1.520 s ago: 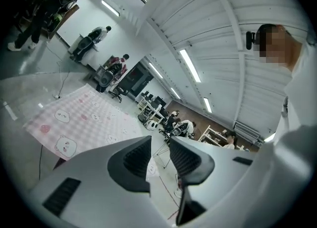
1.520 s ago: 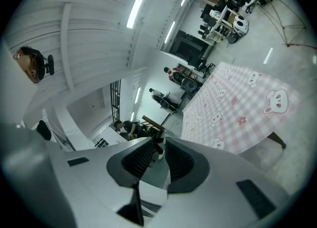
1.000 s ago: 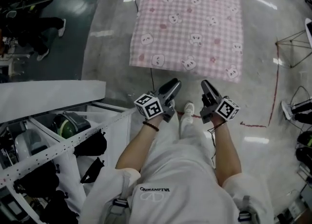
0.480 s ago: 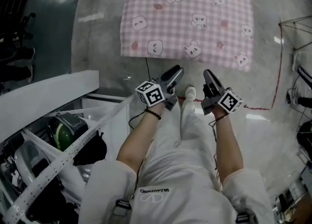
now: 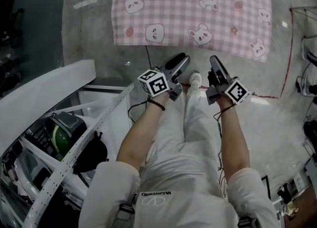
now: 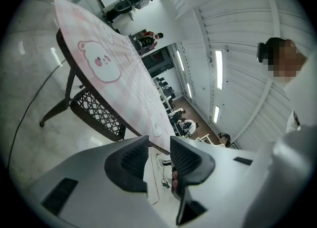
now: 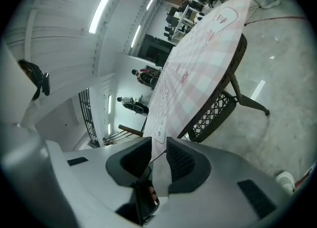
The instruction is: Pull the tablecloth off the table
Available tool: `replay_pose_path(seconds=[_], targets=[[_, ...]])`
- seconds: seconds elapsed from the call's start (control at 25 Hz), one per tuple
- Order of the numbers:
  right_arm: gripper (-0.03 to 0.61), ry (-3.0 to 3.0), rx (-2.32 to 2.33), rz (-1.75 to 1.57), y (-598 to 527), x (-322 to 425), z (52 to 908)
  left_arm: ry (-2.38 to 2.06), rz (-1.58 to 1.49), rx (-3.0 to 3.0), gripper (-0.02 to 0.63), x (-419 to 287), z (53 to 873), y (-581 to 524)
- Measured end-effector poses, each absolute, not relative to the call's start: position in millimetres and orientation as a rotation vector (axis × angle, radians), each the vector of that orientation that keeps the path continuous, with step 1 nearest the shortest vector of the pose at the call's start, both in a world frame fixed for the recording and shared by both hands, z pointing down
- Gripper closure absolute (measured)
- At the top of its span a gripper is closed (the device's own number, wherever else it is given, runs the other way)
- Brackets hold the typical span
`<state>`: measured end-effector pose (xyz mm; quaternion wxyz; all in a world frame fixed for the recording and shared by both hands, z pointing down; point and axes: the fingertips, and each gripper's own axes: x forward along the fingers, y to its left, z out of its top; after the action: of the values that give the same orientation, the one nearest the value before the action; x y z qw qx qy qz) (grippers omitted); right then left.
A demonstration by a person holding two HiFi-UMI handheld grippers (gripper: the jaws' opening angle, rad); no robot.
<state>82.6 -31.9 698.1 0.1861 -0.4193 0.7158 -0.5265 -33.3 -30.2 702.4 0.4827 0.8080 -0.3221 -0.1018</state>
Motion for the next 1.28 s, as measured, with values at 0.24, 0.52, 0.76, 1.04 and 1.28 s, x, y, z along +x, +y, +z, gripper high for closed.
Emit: replay_pose_path(seconds=[0.24, 0.52, 0.76, 1.04, 1.28], targets=[[0.471, 1.951, -1.222, -1.506, -39, 86, 723, -0.781, -0.279, 1.932, 0.485, -39, 726, -38], [0.46, 1.874, -1.23, -1.458, -50, 94, 733, -0.788, -0.355, 1.931, 0.482, -47, 737, -53], [0.462, 1.835, -1.201, -1.407, -61, 95, 726, -0.774, -0.419, 1.929, 0.482, -46, 732, -65], [0.483, 1.814, -1.206, -1.383, -67, 97, 723, -0.781, -0.483, 1.906, 0.485, -44, 722, -78], [0.537, 1.802, -1.22, -1.386, -68, 98, 724, -0.813, -0.516, 1.86, 0.585, -46, 726, -84]])
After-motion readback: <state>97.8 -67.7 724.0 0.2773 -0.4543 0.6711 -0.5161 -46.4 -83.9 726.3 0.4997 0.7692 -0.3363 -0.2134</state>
